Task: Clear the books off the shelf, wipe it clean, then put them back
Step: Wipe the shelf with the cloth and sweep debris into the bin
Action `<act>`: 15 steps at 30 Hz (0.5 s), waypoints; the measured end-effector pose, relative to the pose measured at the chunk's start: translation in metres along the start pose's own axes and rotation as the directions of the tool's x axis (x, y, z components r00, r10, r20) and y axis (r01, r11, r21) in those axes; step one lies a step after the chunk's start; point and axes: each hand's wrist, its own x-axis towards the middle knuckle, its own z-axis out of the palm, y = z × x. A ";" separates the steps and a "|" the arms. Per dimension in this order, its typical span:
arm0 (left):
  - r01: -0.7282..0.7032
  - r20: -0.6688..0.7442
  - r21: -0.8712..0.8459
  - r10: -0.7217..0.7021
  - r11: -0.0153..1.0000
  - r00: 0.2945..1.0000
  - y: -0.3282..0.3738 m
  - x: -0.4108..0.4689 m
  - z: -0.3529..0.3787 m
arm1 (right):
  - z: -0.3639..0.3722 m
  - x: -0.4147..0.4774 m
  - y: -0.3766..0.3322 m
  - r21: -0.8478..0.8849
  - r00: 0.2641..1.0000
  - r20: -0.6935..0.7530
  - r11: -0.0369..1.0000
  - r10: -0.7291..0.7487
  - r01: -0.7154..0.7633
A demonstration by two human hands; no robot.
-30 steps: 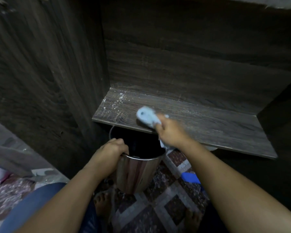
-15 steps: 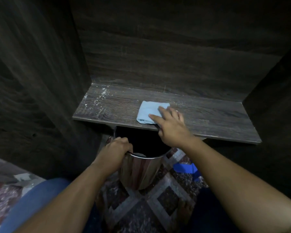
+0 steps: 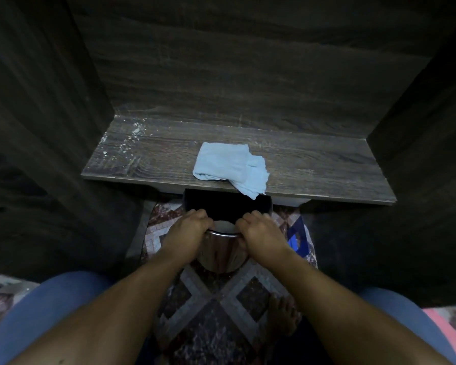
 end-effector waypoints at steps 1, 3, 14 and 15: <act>-0.002 0.010 -0.001 0.002 1.000 1.000 0.000 0.002 0.005 | 0.004 0.002 0.003 0.016 0.999 0.032 1.000 0.008 -0.009; 0.012 0.040 -0.013 -0.012 1.000 0.999 -0.002 0.007 0.015 | 0.016 0.004 0.007 0.039 0.996 0.090 0.999 0.019 -0.023; 0.269 0.331 0.179 -0.315 0.946 0.890 0.009 0.029 0.016 | 0.054 -0.006 0.010 0.173 0.991 0.134 0.984 0.009 -0.033; 0.284 0.324 0.256 -0.359 0.924 0.875 0.013 0.032 0.004 | 0.055 -0.007 0.010 0.178 0.990 0.140 0.983 0.017 -0.042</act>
